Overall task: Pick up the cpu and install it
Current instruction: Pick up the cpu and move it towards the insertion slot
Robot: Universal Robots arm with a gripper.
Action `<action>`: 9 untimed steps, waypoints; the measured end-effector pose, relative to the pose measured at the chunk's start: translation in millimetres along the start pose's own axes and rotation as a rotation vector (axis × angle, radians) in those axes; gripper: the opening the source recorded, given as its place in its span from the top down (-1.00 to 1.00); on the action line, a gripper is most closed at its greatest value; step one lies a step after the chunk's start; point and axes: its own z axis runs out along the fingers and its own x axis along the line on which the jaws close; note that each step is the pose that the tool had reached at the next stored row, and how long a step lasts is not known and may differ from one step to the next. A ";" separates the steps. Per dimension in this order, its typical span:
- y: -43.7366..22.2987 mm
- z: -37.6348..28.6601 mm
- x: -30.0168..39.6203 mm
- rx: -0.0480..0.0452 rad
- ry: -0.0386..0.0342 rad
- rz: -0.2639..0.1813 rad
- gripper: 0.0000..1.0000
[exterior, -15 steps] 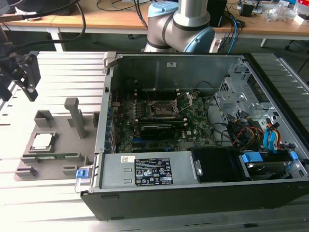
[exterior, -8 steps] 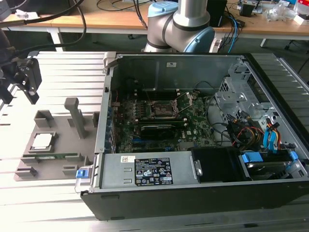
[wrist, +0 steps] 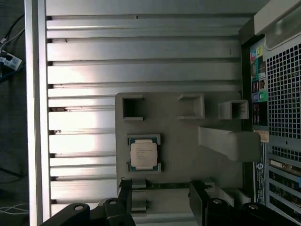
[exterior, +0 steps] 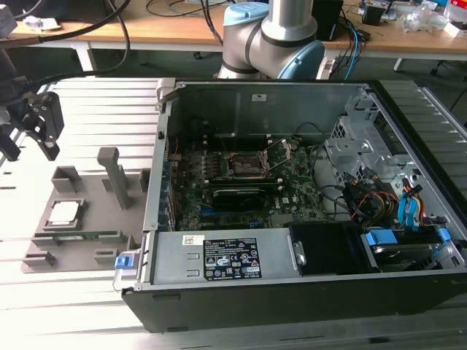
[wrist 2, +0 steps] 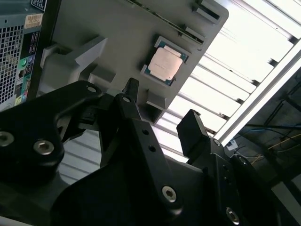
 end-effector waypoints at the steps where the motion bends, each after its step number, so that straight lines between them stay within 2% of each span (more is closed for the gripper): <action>1: -0.1 1.5 0.0 0.0000 0.0000 -0.001 -0.21; 9: -0.7 13.8 0.3 0.0000 0.0000 -0.002 -0.21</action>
